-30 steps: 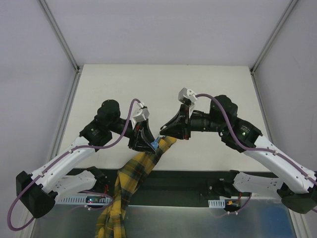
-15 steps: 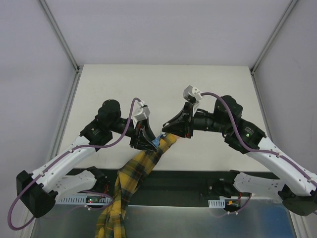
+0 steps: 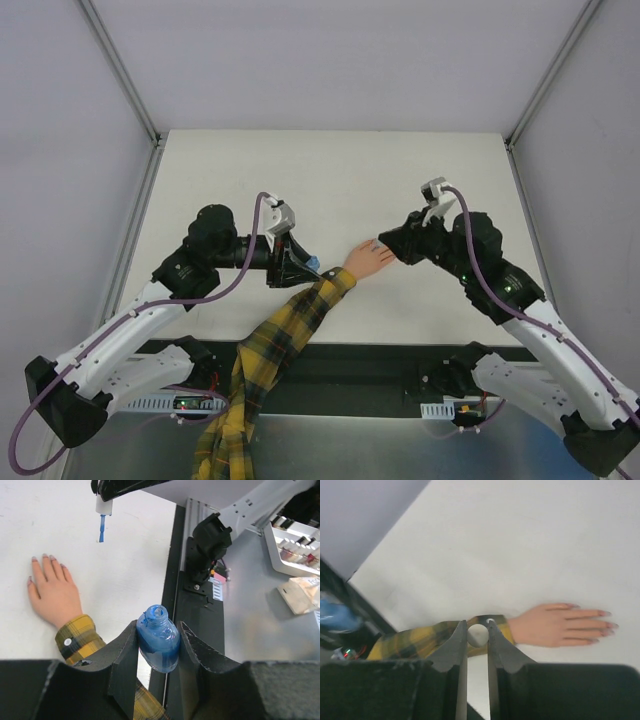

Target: Paint the nails

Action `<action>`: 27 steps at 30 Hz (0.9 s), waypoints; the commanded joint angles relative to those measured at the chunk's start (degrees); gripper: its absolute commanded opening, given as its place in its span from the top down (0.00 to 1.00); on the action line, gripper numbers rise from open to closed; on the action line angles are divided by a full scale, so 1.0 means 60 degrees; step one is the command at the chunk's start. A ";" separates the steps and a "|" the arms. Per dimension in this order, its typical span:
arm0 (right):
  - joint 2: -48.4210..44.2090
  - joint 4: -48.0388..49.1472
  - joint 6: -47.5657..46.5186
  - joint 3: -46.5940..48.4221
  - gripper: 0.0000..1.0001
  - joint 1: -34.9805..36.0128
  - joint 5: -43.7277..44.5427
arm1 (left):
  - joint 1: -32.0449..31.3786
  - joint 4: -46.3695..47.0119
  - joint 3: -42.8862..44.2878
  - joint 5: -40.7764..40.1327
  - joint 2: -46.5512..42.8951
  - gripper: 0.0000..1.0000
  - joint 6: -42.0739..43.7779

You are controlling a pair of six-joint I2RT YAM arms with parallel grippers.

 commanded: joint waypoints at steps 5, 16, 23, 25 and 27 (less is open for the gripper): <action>-0.0473 0.1638 0.0523 -0.2556 1.00 -0.2434 0.0911 | -0.0068 0.0199 0.0117 -0.0971 -0.0162 1.00 0.0350; 0.0872 0.3294 0.0421 -0.3700 1.00 -0.4020 0.0575 | -0.0083 0.0580 0.0497 -0.1821 0.1051 1.00 0.0189; 0.2277 0.4346 0.0040 -0.3627 0.99 -0.5089 -0.1005 | -0.0141 0.0960 0.1595 -0.2231 0.2196 1.00 0.0466; 0.2646 0.4641 -0.0048 -0.3569 1.00 -0.5294 -0.1753 | -0.0141 0.1296 0.1815 -0.2290 0.2575 1.00 0.0511; 0.3142 0.4832 -0.0136 -0.3452 0.99 -0.5295 -0.2018 | -0.0141 0.1444 0.1991 -0.2276 0.2840 1.00 0.0555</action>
